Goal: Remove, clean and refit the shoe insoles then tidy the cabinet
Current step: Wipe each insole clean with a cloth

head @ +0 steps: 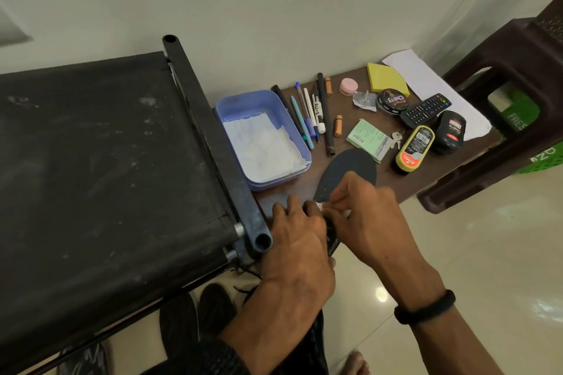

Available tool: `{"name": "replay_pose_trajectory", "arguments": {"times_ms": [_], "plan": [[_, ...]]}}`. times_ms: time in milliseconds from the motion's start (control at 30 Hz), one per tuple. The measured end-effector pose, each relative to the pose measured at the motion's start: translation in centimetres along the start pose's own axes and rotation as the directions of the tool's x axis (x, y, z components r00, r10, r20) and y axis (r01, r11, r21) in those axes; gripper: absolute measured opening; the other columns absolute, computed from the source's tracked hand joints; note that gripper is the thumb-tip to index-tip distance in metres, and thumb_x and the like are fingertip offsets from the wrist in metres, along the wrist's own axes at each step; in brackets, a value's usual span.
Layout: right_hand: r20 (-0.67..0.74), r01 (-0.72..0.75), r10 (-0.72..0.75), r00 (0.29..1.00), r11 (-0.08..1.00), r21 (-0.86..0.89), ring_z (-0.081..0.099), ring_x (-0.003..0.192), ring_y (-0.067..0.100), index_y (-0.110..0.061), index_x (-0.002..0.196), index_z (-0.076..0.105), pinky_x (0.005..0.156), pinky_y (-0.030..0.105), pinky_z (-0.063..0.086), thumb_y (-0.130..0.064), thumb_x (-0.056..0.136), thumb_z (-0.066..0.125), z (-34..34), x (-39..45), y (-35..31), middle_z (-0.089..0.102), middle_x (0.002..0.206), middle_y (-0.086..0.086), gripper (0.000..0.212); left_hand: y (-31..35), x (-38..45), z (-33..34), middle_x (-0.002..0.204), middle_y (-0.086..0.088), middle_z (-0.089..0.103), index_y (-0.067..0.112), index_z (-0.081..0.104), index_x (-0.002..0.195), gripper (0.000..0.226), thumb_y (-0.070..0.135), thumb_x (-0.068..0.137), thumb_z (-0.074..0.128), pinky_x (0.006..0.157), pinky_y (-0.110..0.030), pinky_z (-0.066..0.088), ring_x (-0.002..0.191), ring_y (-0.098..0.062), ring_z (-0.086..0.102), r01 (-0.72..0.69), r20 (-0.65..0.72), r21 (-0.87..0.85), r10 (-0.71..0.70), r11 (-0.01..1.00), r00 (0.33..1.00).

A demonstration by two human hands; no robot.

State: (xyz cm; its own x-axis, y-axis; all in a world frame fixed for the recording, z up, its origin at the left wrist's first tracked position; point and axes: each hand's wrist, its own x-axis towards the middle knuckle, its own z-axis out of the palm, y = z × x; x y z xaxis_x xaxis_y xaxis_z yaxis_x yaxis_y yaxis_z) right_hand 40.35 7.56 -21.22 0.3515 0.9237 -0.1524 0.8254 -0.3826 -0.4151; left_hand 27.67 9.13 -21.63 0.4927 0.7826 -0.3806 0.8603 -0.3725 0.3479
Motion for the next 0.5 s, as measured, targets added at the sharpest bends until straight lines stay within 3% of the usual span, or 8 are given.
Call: {"name": "replay_pose_trajectory", "arguments": {"times_ms": [167, 267, 367, 500], "plan": [[0.139, -0.027, 0.023, 0.99, 0.999, 0.027, 0.06, 0.068, -0.006, -0.021, 0.091, 0.059, 0.055, 0.006, 0.048, -0.008, 0.086, 0.078, -0.7, -0.7, -0.3, 0.064, 0.08, -0.011, 0.023, -0.1, -0.1, 0.4, 0.153, -0.009, 0.028, 0.012, 0.032, 0.152, 0.086, 0.045, 0.086, 0.076, 0.112, -0.039, 0.04, 0.141, -0.027, 0.029, 0.033, -0.003, -0.039, -0.033, 0.999, 0.999], [0.038, -0.006, 0.002, 0.999, 0.993, 0.119, 0.061, 0.069, -0.008, -0.017, 0.091, 0.06, 0.059, 0.0, 0.043, -0.003, 0.083, 0.08, 0.0, -0.8, 0.0, 0.07, 0.081, -0.007, 0.025, 0.1, -0.3, 0.3, 0.149, -0.01, 0.033, 0.012, 0.037, 0.147, 0.078, 0.044, 0.087, 0.076, 0.11, -0.038, 0.042, 0.139, -0.026, 0.033, 0.029, -0.003, -0.012, -0.029, 1.0, 1.0], [-0.078, 0.012, 0.0, 0.997, 0.988, 0.157, 0.064, 0.078, -0.001, -0.016, 0.093, 0.059, 0.061, 0.002, 0.045, -0.011, 0.086, 0.08, 0.7, 0.1, 0.1, 0.072, 0.085, -0.004, 0.023, 0.3, -0.3, -0.2, 0.143, -0.007, 0.036, 0.016, 0.042, 0.142, 0.072, 0.048, 0.086, 0.075, 0.102, -0.04, 0.045, 0.135, -0.025, 0.037, 0.03, -0.002, 0.046, -0.03, 0.998, 1.0], [-0.18, 0.01, 0.027, 0.983, 0.98, 0.201, 0.063, 0.077, -0.004, -0.019, 0.095, 0.057, 0.061, 0.003, 0.042, -0.011, 0.087, 0.079, 0.8, 2.6, 0.2, 0.07, 0.083, -0.008, 0.024, 0.3, -0.4, -0.6, 0.147, -0.011, 0.033, 0.014, 0.035, 0.147, 0.079, 0.053, 0.088, 0.07, 0.098, -0.047, 0.046, 0.136, -0.03, 0.035, 0.013, 0.018, 0.168, -0.016, 0.986, 1.0]]}}
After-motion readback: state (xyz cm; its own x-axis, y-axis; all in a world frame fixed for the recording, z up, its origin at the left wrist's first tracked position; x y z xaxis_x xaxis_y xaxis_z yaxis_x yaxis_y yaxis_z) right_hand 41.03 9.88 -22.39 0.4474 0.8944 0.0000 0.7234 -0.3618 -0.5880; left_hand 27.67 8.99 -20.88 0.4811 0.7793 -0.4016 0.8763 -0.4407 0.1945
